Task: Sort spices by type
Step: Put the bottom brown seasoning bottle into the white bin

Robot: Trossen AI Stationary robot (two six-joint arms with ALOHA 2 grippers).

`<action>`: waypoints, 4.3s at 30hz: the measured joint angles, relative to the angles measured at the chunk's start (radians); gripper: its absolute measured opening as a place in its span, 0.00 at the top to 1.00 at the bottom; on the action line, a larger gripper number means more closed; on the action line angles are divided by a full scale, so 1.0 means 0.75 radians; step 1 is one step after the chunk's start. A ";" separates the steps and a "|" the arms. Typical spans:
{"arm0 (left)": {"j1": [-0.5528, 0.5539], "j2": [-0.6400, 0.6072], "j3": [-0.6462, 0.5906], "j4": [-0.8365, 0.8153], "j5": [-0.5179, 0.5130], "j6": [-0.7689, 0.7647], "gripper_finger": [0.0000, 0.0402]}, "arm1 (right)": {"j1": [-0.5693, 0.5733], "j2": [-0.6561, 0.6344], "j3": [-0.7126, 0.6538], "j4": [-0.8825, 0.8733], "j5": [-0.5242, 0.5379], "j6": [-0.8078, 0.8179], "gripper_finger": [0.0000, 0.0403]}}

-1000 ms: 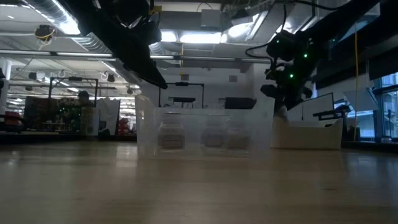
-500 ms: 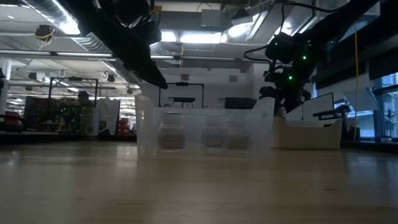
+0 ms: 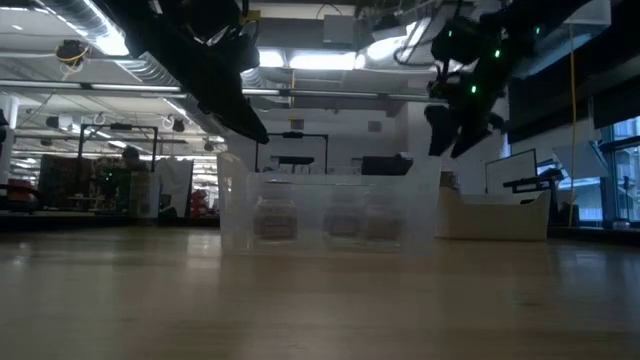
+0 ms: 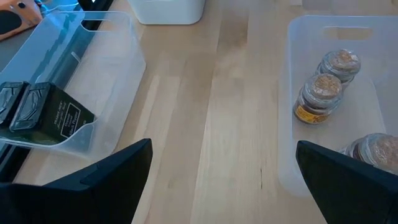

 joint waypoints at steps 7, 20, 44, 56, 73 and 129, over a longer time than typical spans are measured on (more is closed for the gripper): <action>-0.001 0.000 0.000 0.006 0.000 -0.024 0.06 | 0.131 -0.066 0.133 -0.205 0.000 0.013 0.11; -0.161 0.000 0.000 0.077 -0.010 -0.115 0.06 | 0.541 -0.084 0.240 -0.479 -0.002 0.175 0.11; -0.458 0.191 0.001 0.450 -0.032 -0.310 0.06 | 1.404 -0.083 0.240 -0.612 -0.245 1.002 0.11; -0.588 0.382 0.001 0.784 -0.038 -0.455 0.06 | 1.782 -0.082 0.240 -0.494 -0.180 1.539 0.11; -0.671 0.410 0.003 0.907 -0.182 -0.517 0.06 | 1.988 0.187 0.680 -0.695 0.010 1.570 0.11; -0.642 0.409 0.003 0.908 -0.181 -0.478 0.06 | 2.215 0.420 0.457 -0.971 -0.511 2.231 0.31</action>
